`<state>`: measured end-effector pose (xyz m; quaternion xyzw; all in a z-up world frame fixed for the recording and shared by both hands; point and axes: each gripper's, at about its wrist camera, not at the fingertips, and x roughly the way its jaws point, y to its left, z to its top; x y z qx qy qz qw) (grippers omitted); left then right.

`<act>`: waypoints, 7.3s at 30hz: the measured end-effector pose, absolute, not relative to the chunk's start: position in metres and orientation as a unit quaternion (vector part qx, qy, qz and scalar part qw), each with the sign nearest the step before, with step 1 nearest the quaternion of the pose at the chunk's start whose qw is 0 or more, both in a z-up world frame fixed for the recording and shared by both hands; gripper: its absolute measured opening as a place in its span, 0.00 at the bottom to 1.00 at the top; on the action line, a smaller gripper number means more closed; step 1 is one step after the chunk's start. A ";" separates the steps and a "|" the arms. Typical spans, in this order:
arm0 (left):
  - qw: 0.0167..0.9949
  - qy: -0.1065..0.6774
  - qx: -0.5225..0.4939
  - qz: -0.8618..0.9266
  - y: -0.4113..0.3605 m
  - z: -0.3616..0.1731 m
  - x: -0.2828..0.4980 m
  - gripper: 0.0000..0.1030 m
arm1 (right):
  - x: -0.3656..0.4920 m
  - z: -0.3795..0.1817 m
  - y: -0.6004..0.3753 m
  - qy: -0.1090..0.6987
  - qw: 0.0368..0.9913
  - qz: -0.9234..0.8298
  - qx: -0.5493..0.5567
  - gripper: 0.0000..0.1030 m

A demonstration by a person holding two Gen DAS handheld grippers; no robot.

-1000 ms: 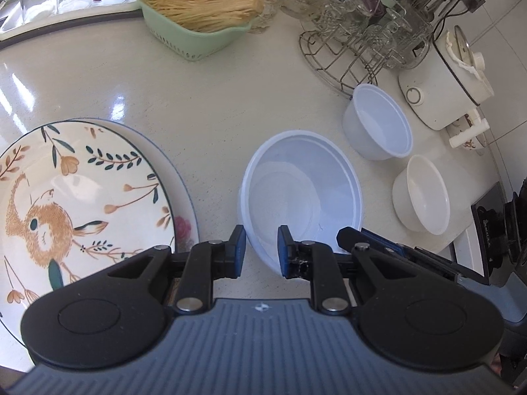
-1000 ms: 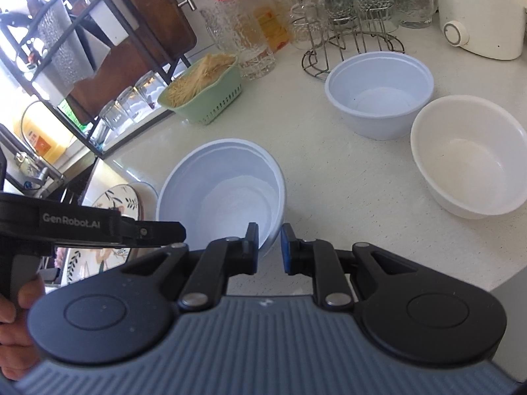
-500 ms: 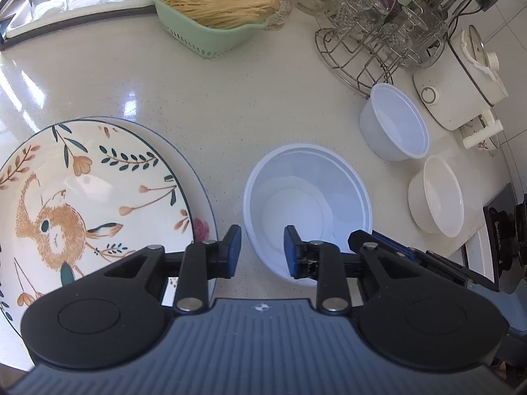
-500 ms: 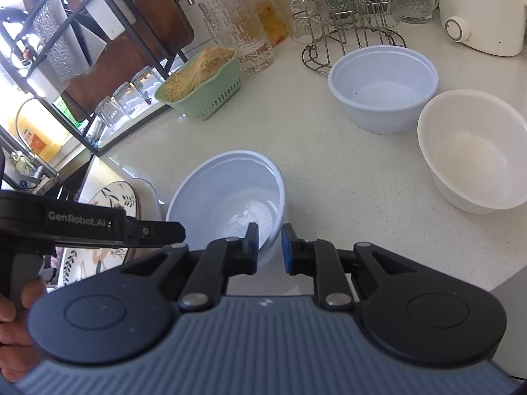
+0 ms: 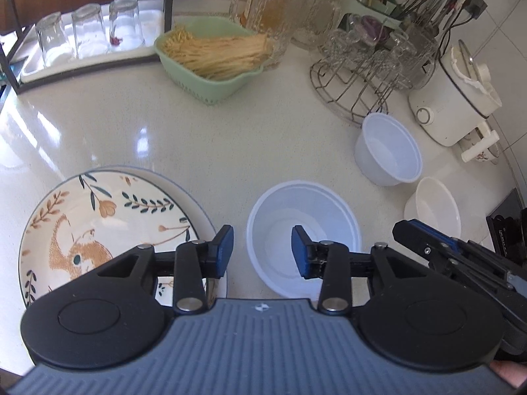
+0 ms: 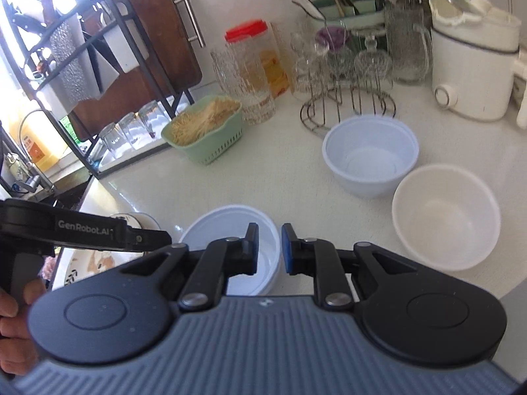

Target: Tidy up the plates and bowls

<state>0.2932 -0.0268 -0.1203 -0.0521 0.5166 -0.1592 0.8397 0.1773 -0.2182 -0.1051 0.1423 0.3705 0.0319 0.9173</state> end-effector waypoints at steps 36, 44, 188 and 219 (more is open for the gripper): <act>0.876 0.428 -0.041 -0.220 -0.073 -0.027 0.244 0.43 | 0.131 -0.027 -0.260 0.280 0.948 -0.014 0.153 0.18; 0.869 0.434 -0.034 -0.236 -0.108 -0.035 0.240 0.43 | 0.119 -0.033 -0.287 0.286 0.945 -0.030 0.157 0.18; 0.825 0.521 -0.082 -0.205 -0.115 -0.066 0.342 0.28 | 0.227 -0.101 -0.314 0.365 0.881 0.044 0.298 0.25; 0.811 0.554 -0.098 -0.162 -0.027 -0.113 0.310 0.28 | 0.212 -0.120 -0.212 0.433 0.881 0.056 0.180 0.25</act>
